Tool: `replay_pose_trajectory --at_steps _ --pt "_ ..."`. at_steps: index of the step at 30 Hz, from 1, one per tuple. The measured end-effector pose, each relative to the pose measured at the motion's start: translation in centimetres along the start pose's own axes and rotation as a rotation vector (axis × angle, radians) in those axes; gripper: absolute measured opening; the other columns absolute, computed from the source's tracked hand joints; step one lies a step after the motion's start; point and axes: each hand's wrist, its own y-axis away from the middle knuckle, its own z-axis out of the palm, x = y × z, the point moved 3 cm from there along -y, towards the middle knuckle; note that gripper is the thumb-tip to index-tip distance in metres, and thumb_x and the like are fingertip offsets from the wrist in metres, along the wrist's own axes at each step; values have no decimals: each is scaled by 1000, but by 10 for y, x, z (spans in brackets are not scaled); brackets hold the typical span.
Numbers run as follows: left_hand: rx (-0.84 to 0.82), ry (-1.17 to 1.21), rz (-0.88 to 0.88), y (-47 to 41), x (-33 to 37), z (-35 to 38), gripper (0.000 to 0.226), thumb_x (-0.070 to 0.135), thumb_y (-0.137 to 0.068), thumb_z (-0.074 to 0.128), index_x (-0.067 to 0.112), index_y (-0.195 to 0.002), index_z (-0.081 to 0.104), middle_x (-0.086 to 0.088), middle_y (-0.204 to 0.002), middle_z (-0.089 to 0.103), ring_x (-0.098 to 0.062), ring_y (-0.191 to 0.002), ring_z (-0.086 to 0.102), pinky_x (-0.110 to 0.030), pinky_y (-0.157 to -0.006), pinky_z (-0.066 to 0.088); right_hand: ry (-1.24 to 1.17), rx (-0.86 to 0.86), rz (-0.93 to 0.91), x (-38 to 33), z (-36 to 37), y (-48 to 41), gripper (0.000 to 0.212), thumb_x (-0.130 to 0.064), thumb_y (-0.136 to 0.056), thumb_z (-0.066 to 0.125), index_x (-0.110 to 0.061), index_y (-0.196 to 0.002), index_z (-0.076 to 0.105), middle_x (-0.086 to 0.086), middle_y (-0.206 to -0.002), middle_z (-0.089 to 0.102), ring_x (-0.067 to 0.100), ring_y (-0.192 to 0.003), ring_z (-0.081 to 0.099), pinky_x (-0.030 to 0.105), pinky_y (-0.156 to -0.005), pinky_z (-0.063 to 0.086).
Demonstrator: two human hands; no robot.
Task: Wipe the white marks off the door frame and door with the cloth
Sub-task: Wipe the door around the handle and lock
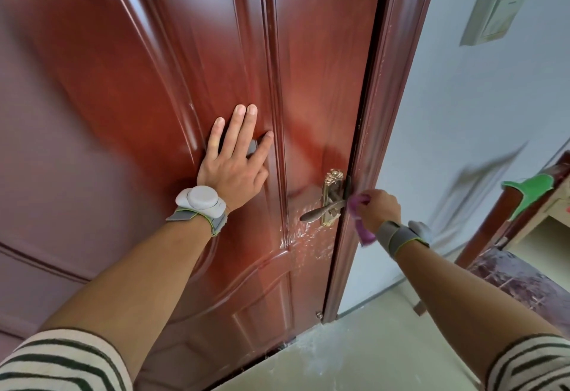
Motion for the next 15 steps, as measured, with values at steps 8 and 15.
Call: replay_pose_trajectory --at_steps 8,15 --pt "3 -23 -4 1 -2 -1 46 19 -85 50 18 -128 65 -25 -148 43 -38 -141 35 -52 -119 22 -528 274 -206 -40 -13 6 18 -9 -82 66 -15 -96 75 2 -77 65 15 -64 59 10 -61 42" --pt "-16 -39 -21 0 0 0 46 19 -85 52 18 -128 65 -26 -148 43 -39 -141 33 -52 -119 19 -129 -139 13 4 24 -16 15 -16 -78 68 -17 -90 76 10 -83 69 26 -81 64 28 -69 49"
